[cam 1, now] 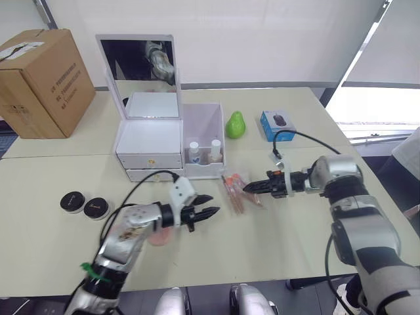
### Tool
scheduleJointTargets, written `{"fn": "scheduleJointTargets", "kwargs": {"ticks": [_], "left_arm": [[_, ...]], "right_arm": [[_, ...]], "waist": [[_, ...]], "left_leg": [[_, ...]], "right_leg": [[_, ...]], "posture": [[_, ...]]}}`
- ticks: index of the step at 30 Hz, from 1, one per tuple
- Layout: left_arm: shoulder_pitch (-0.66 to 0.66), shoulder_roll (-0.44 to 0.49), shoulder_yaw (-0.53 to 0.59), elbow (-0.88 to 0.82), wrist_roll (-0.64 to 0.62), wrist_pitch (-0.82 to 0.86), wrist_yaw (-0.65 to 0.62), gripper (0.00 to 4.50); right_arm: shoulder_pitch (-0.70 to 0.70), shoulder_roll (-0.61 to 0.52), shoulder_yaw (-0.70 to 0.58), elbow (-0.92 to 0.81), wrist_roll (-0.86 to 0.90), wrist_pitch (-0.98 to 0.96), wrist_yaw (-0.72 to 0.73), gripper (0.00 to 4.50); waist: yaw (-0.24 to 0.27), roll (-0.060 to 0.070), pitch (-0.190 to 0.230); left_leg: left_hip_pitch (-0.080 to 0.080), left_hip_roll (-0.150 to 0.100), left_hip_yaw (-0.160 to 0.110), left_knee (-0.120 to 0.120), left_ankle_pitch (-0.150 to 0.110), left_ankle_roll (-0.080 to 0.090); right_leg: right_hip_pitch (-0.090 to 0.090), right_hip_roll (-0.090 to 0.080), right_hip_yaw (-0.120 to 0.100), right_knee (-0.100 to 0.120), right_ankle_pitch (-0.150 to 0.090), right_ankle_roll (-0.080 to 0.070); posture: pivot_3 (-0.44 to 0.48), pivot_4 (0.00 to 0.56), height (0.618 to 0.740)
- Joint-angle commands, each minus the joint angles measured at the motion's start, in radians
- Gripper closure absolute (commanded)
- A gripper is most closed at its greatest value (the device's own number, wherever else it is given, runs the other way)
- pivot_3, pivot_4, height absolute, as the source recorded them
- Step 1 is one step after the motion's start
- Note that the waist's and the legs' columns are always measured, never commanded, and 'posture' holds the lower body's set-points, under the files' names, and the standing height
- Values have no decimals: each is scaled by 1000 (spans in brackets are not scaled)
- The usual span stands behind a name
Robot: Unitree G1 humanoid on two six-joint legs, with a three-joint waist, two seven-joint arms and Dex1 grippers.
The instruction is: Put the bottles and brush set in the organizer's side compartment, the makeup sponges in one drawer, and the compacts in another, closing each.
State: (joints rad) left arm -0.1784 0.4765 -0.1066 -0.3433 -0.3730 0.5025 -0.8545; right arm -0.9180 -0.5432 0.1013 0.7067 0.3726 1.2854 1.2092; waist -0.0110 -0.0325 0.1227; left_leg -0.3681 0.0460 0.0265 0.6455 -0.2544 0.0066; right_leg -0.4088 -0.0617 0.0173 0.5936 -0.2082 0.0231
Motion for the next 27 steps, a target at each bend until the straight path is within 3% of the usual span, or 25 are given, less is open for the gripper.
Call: {"fn": "scheduleJointTargets", "kwargs": {"ticks": [1,4,5,9,12,16,22,27], "left_arm": [[56,51,105,-170,-143,88,-7,1042],[109,69,215,-295,-258,177,72,129],[120,61,230,-326,-266,193,116,30],[123,-26,232,-383,-234,200,302,30],[111,-98,190,-396,-178,170,409,30],[88,-158,152,-373,-68,102,518,30],[47,-188,124,-333,42,34,598,30],[33,-182,127,-318,101,-13,618,30]], "right_arm": [[67,-56,-61,-254,110,79,17,4416],[118,-55,-194,-470,220,131,-27,4416],[111,-27,-256,-514,252,134,-62,4416],[30,141,-449,-604,312,64,-273,4416],[-38,269,-476,-578,260,-142,-434,4416],[-105,348,-392,-413,129,-489,-502,4416],[-285,396,-355,75,7,-954,-499,4416],[-383,406,-336,378,-61,-1179,-480,4416]], "waist": [[-1,0,0],[-2,1,2],[-2,2,3],[-4,2,3],[-2,1,3],[0,1,3],[-4,1,3],[-6,1,3]], "left_leg": [[0,0,0,0,0,0],[0,1,0,0,0,0],[0,1,0,0,0,0],[1,1,-1,0,0,0],[4,1,-2,-1,0,0],[1,0,-2,-1,0,0],[1,-1,-2,-1,0,0],[2,-1,-2,-1,0,0]], "right_leg": [[0,0,0,0,-2,3],[-1,1,0,0,-3,4],[-1,1,0,0,-3,4],[2,2,1,0,-3,4],[3,3,1,0,-3,4],[3,3,2,0,-2,3],[3,3,3,0,2,-4],[4,3,4,-1,2,-5]], "posture": [[0,150,740],[0,150,740],[0,150,740],[0,150,740],[0,150,740],[0,150,740],[0,150,740],[0,150,740]]}}
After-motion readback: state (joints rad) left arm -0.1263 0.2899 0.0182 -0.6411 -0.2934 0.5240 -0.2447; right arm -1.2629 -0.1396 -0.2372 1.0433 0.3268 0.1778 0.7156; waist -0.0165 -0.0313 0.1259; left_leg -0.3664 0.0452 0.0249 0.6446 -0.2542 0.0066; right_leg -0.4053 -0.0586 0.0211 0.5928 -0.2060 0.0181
